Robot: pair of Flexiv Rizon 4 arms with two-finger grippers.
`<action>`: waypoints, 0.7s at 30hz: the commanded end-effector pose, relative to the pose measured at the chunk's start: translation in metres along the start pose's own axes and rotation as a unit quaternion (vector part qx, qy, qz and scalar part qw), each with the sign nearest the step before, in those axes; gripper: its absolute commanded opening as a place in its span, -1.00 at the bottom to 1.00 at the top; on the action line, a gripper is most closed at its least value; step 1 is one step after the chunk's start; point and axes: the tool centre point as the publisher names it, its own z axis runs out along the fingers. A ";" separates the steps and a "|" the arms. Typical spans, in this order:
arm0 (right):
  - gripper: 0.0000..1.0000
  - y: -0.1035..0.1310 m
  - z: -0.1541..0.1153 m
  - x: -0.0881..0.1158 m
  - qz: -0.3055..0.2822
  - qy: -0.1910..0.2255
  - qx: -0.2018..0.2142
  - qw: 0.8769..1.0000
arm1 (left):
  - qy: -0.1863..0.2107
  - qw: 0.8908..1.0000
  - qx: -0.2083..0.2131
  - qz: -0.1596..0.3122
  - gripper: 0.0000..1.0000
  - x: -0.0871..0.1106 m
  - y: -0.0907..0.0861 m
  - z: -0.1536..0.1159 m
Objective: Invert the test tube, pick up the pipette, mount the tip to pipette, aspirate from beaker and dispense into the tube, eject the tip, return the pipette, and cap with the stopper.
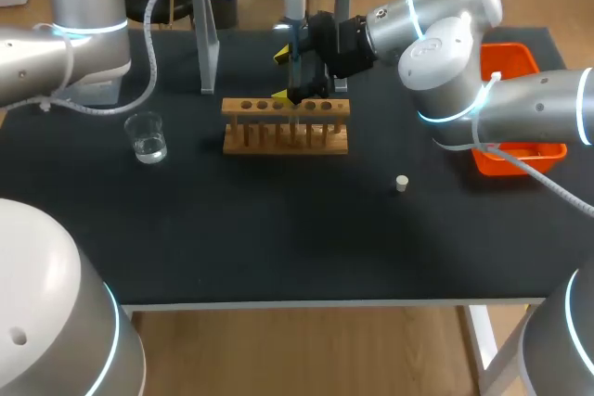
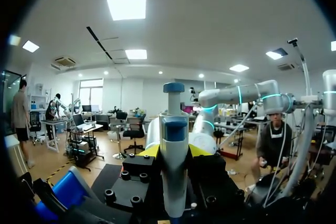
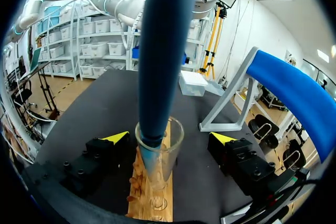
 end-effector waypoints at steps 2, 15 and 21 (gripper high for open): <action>1.00 0.001 -0.001 -0.001 0.000 0.002 0.002 1.000 | 0.004 1.000 -0.001 -0.001 -1.00 -0.003 0.000 -0.001; 1.00 -0.005 -0.029 0.000 0.003 0.001 -0.003 1.000 | 0.004 1.000 -0.001 -0.001 -1.00 -0.003 0.000 -0.001; 1.00 -0.012 -0.050 -0.001 0.003 -0.005 -0.005 1.000 | 0.004 1.000 -0.001 -0.001 -1.00 -0.003 0.000 -0.001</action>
